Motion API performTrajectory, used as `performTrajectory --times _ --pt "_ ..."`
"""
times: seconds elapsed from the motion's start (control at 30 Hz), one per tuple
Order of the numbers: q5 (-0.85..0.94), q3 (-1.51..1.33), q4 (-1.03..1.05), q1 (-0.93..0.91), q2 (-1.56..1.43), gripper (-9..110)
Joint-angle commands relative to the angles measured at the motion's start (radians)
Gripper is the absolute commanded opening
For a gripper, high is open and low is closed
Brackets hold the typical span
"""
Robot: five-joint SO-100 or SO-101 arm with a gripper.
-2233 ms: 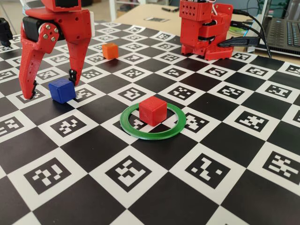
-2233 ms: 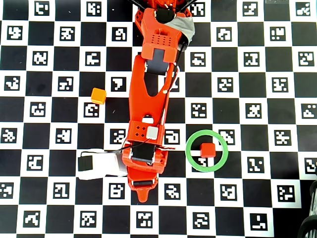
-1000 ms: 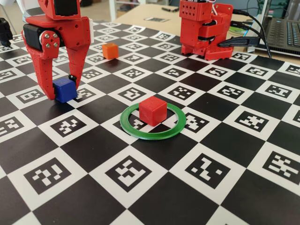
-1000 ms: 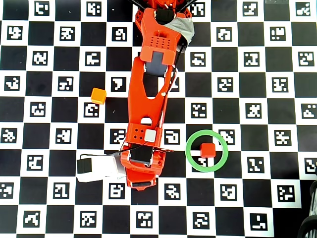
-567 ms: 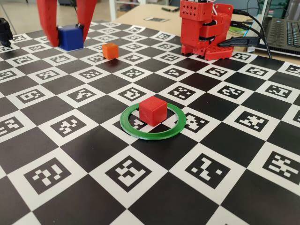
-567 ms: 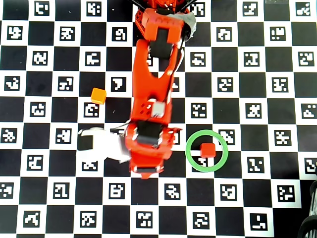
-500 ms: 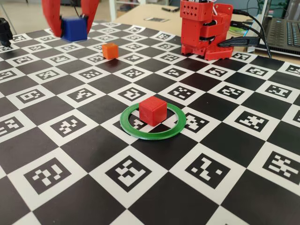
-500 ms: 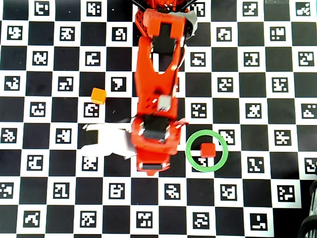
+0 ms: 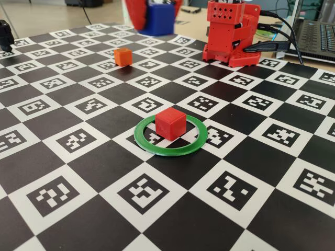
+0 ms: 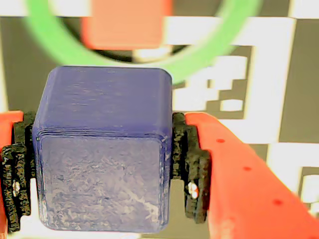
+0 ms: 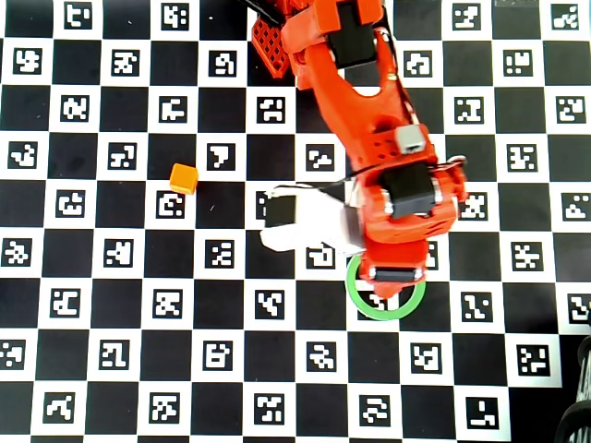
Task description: Grab the red cube then put it in the green circle then put the blue cube on top and finally the orange cube on top
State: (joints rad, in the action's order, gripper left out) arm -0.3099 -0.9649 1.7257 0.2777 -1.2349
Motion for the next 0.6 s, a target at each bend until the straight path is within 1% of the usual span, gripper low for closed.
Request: performTrajectory --times 0.0,0.27,0.57 --pt "-0.020 -0.038 -0.035 0.026 -0.106 6" --pt "-0.034 -0.158 -0.169 0.040 -0.089 6" --pt "0.005 -0.213 -0.299 0.035 -0.021 5"
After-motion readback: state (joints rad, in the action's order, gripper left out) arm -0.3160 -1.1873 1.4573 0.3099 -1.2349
